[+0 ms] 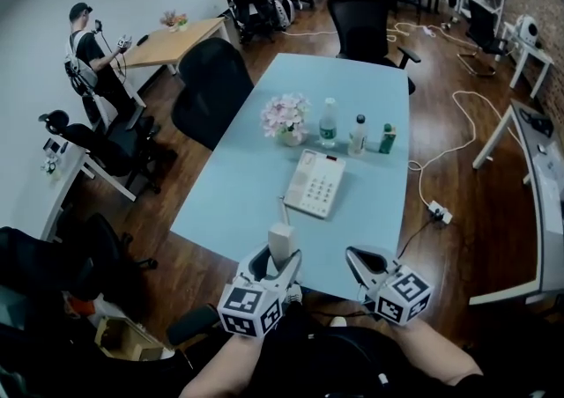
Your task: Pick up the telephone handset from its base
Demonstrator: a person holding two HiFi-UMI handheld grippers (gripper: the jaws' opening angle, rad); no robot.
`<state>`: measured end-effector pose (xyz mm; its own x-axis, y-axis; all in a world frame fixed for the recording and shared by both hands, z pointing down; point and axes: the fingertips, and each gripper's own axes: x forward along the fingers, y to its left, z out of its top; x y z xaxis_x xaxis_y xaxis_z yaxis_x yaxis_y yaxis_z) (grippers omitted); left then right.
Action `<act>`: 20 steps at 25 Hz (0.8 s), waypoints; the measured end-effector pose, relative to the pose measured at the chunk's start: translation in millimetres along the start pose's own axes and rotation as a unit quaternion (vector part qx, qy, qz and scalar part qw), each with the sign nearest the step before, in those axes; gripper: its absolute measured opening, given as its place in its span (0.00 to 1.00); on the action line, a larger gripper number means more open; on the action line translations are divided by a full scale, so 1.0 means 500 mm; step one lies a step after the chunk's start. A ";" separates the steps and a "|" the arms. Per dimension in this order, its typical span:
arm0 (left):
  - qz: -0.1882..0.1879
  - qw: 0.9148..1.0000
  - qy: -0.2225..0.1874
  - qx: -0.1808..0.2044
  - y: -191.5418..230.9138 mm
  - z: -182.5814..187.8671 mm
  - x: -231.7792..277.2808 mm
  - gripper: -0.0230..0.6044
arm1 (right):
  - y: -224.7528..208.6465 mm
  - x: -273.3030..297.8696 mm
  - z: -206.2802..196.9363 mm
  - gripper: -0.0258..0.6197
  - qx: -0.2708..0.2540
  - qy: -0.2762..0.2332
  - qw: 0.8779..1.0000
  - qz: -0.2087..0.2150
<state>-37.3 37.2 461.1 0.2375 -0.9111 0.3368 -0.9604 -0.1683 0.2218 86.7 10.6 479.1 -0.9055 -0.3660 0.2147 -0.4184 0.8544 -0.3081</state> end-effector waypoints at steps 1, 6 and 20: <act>0.001 1.000 0.000 0.001 -0.004 -0.001 -0.004 0.41 | 0.004 -0.003 -0.002 0.06 -0.002 0.002 1.000 0.003; 0.004 1.000 0.001 0.008 -0.024 -0.009 -0.021 0.41 | 0.022 -0.013 -0.014 0.06 -0.011 0.010 1.000 0.017; 0.015 1.000 0.004 0.023 -0.035 0.001 -0.024 0.41 | 0.017 -0.026 -0.022 0.06 0.002 0.011 1.000 0.026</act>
<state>-23.3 51.0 452.8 0.2101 -0.9127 0.3504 -0.9726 -0.1587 0.1699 95.8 26.8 483.9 -0.9241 -0.3136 0.2186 -0.3717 0.8706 -0.3224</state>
